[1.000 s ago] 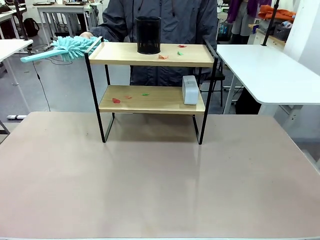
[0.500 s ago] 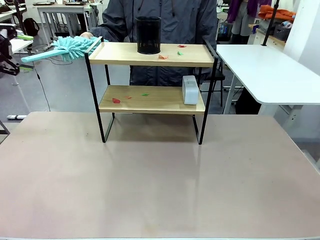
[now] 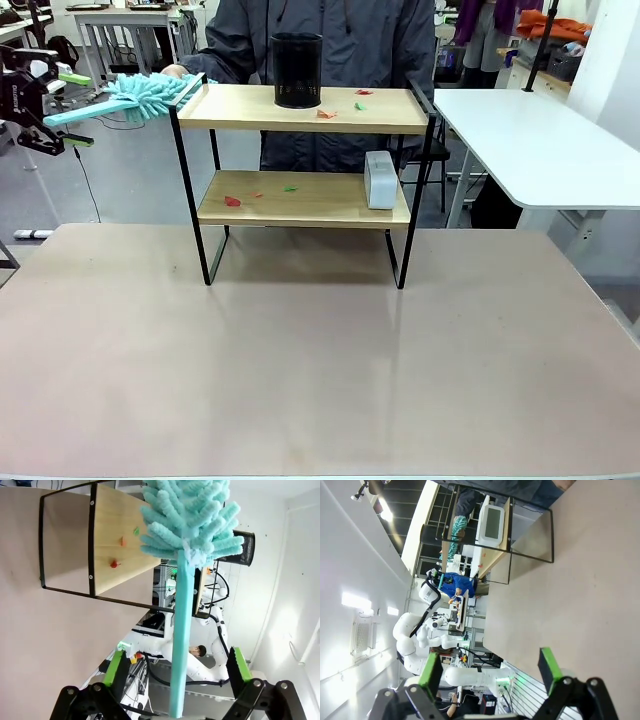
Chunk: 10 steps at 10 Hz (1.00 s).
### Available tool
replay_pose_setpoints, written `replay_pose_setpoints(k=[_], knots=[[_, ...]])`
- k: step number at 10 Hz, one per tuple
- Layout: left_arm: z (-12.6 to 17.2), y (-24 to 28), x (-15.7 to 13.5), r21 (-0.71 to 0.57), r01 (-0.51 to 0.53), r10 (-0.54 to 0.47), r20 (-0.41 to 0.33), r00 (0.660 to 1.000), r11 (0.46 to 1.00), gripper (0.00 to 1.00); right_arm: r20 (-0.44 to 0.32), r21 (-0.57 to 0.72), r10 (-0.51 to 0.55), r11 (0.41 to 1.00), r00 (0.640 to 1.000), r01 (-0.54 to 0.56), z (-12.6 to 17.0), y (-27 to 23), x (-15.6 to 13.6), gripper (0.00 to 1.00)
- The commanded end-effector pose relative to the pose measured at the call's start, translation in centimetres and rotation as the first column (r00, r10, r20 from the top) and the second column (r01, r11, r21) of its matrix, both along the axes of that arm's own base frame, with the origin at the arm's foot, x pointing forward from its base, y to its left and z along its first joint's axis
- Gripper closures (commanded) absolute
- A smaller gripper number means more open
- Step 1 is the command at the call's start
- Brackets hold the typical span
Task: Clean the shelf.
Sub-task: Pick up the Duster from the human.
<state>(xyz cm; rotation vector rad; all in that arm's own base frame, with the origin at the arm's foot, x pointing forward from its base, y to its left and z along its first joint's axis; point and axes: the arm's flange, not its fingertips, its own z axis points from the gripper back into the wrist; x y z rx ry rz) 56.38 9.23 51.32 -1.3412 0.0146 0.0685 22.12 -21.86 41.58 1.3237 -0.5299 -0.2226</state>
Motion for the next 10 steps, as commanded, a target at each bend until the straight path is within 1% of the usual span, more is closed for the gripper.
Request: replay_pose_setpoints(k=[1,4,7,8,9,10], knots=[[0.38,0.03,-0.06,-0.061,0.005,-0.005,0.001,1.000,0.998,0.00,0.025,-0.011,0.012,1.000,1.000,-0.011,0.12,-0.20,-0.09,0.00],[0.37,-0.02,-0.24,-0.098,0.016,-0.014,0.015,1.000,0.995,0.00,0.025,-0.011,0.012,1.000,1.000,-0.011,0.12,-0.20,-0.09,0.00],[-0.14,-0.57,-0.13,-0.096,0.032,-0.032,0.001,0.999,0.995,0.00,0.025,-0.011,0.012,1.000,1.000,-0.011,0.12,-0.20,-0.09,0.00],[-0.25,-0.79,-0.09,-0.093,0.025,-0.024,0.008,1.000,0.995,0.09,0.025,-0.011,0.012,1.000,1.000,-0.011,0.12,-0.20,-0.09,0.00],[-0.30,-0.77,-0.07,-0.094,0.026,-0.026,0.008,1.000,0.995,0.59,0.025,-0.011,0.012,1.000,1.000,-0.011,0.12,-0.20,-0.09,0.00],[-0.29,-0.76,-0.10,-0.092,0.027,-0.026,0.015,1.000,0.995,0.67,0.025,-0.011,0.012,1.000,1.000,-0.011,0.12,-0.20,-0.09,0.00]])
